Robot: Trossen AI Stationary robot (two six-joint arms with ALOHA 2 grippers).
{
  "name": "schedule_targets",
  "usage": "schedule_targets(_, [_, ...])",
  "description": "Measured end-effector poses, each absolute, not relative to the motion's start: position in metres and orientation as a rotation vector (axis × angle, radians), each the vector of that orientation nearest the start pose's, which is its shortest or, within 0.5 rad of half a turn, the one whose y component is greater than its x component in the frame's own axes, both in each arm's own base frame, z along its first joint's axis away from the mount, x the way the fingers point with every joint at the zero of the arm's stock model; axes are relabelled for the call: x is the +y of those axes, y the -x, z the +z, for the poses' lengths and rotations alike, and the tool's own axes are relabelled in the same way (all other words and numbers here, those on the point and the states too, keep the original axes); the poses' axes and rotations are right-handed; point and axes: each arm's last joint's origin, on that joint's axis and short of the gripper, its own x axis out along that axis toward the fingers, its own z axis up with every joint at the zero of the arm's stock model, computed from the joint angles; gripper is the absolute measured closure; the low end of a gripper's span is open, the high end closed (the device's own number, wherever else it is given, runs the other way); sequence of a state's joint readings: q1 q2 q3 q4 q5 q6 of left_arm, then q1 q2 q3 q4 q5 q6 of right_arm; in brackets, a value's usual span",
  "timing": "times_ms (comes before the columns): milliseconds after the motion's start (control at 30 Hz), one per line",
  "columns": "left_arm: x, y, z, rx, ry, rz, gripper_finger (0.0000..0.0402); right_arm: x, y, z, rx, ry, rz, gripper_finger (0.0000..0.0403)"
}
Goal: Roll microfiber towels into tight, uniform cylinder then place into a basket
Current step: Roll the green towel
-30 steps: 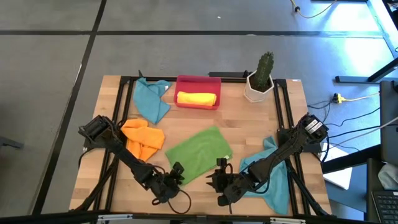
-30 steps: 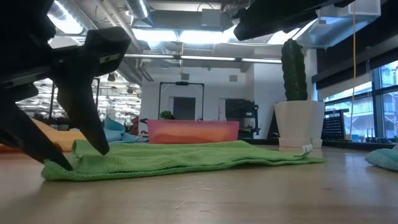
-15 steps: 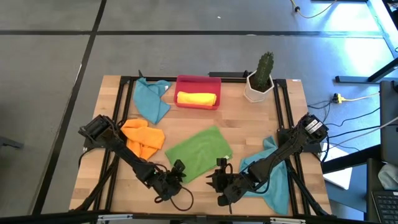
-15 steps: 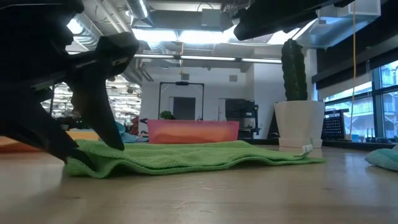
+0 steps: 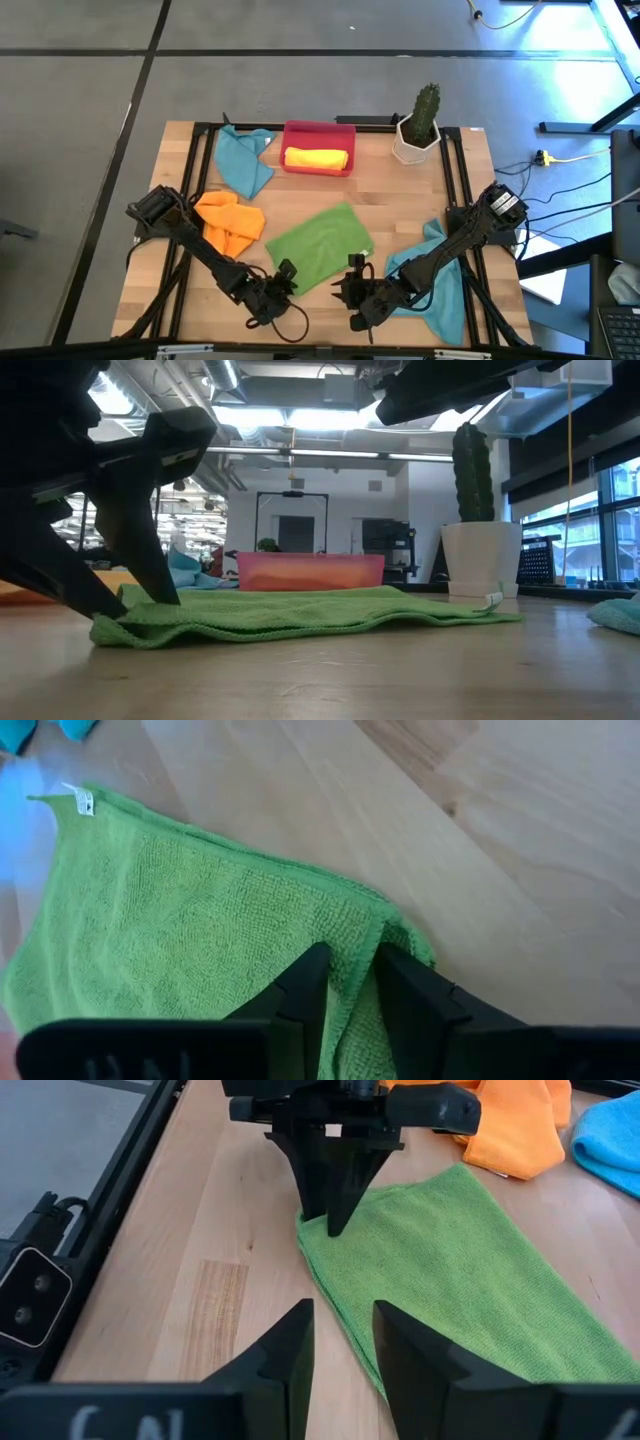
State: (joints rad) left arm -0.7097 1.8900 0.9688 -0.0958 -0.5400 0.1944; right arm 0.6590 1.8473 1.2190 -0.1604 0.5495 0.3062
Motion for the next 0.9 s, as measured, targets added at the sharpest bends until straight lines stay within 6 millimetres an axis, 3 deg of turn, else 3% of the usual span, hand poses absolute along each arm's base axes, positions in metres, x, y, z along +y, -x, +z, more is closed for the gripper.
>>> schedule_targets(567, [-0.217,-0.274,0.119,0.777,-0.787,-0.192,0.0326,0.227,-0.318,0.196,0.653,0.151,0.003,0.0295])
schedule_targets(900, [-0.231,-0.28,0.134,0.727,-0.803,-0.223,0.0332,0.227,-0.318,0.196,0.653,0.15,0.002,0.0295])
